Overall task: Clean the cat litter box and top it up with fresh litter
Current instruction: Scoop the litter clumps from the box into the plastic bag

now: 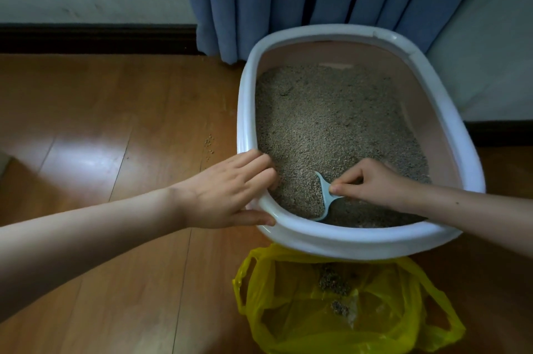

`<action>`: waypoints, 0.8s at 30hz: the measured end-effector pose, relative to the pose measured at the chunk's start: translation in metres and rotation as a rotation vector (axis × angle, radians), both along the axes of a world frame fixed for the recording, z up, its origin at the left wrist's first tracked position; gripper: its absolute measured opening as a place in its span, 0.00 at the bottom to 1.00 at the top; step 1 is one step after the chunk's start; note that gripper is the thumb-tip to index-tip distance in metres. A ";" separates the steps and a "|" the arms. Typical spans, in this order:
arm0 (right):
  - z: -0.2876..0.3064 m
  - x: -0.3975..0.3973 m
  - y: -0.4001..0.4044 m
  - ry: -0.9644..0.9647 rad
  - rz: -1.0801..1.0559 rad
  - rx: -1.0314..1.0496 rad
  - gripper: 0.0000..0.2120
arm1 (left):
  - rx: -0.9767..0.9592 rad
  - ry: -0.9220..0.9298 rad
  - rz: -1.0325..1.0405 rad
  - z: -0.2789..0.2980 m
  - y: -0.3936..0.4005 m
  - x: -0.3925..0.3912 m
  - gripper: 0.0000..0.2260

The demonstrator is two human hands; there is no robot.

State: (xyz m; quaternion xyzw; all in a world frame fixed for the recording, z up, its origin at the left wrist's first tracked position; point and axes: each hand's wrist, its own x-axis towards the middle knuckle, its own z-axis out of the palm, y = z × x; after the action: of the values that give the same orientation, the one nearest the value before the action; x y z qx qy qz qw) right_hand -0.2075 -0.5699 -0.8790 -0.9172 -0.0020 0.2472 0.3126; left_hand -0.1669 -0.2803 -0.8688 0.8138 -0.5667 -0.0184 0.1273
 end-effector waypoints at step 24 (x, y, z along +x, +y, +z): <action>0.052 -0.017 -0.056 -0.190 -0.258 0.252 0.05 | -0.004 -0.110 -0.124 -0.008 -0.003 0.002 0.18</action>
State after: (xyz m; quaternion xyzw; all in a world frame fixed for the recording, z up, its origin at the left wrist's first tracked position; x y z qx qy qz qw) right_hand -0.2248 -0.6258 -0.8273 -0.8827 0.0551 0.1151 0.4523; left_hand -0.1645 -0.2835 -0.8772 0.7769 -0.6220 0.0197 0.0963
